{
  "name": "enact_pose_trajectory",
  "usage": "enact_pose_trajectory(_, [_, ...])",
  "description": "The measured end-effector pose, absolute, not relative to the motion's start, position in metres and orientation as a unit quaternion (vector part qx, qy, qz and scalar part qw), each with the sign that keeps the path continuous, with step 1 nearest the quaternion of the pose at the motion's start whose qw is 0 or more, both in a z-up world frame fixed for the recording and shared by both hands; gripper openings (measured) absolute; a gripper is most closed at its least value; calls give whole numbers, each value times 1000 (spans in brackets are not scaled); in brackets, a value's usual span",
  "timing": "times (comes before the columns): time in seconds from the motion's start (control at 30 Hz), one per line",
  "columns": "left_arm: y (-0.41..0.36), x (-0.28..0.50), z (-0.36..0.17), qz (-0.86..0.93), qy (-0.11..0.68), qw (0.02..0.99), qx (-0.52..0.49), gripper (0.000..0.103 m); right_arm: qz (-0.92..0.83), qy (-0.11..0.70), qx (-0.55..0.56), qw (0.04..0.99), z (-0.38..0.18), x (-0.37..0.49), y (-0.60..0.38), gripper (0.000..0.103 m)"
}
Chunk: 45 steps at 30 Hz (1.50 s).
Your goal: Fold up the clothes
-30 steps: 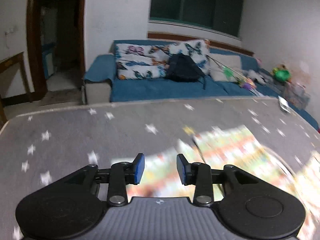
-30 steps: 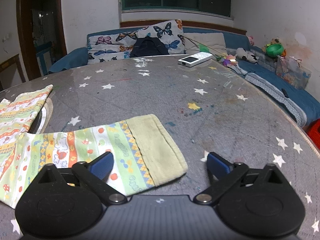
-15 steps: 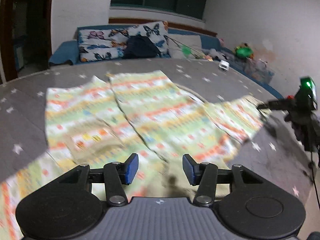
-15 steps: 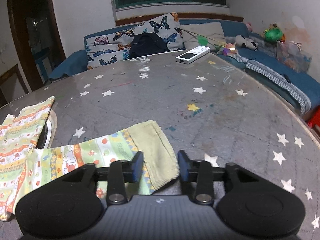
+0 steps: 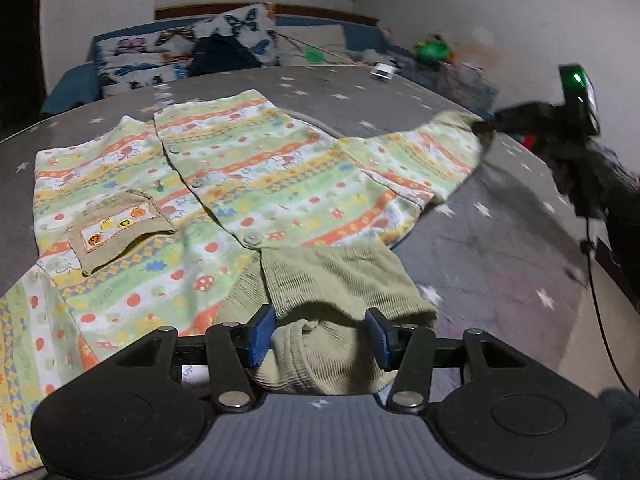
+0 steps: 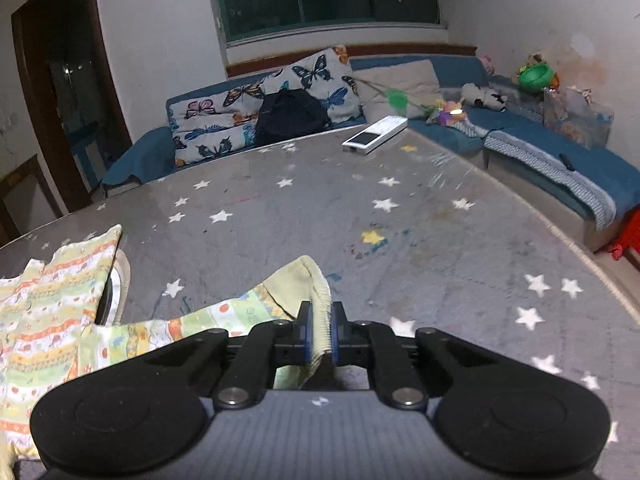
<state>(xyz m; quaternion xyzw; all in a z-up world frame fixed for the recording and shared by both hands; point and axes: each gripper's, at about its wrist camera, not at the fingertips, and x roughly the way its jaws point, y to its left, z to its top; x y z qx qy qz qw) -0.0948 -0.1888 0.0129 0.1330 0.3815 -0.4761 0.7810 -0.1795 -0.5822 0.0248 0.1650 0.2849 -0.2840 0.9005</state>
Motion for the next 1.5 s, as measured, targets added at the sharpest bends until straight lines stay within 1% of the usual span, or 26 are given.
enact_pose_trajectory(0.2, [-176,-115,13,-497,389,766,121,54,-298,286,151,898,33,-197,-583,7])
enact_pose_trajectory(0.3, [-169,-117,15,-502,394,762,110,55,-292,285,169,897,38,-205,-581,7])
enact_pose_trajectory(0.4, [-156,-106,21,-504,406,760,62,56,-272,266,199,903,52,-211,-576,7])
enact_pose_trajectory(0.43, [-149,-104,25,-504,403,763,42,58,-259,257,211,907,60,-211,-573,7])
enact_pose_trajectory(0.47, [-143,-103,28,-502,397,767,30,62,-243,248,222,911,69,-211,-569,7])
enact_pose_trajectory(0.57, [-127,-105,37,-486,373,790,16,70,-169,223,249,927,96,-202,-544,7])
enact_pose_trajectory(0.77, [-97,-106,45,-438,361,823,-19,72,-11,211,268,940,125,-157,-476,7])
enact_pose_trajectory(0.9, [-69,-103,47,-389,359,847,-48,73,55,232,252,938,120,-119,-428,7])
enact_pose_trajectory(1.1, [-31,-102,51,-305,336,888,-72,82,120,281,224,926,95,-75,-364,7])
enact_pose_trajectory(1.13, [-24,-102,52,-290,331,894,-77,85,129,289,217,924,91,-71,-355,7])
enact_pose_trajectory(1.17, [-19,-101,53,-277,328,900,-81,88,138,296,209,922,87,-67,-346,10])
enact_pose_trajectory(1.2, [-14,-101,53,-263,325,905,-85,88,150,306,205,917,82,-64,-333,13])
enact_pose_trajectory(1.27, [-5,-98,53,-236,319,914,-86,91,158,316,188,917,75,-67,-319,16])
enact_pose_trajectory(1.33, [4,-95,53,-207,315,922,-87,93,161,320,170,918,72,-71,-310,22])
enact_pose_trajectory(1.4, [14,-91,50,-181,311,929,-90,96,158,320,153,922,74,-84,-311,37])
enact_pose_trajectory(1.47, [23,-85,48,-143,308,936,-93,99,150,322,138,925,72,-87,-318,40])
enact_pose_trajectory(1.5, [27,-82,47,-124,308,939,-94,100,143,327,126,926,71,-91,-322,47])
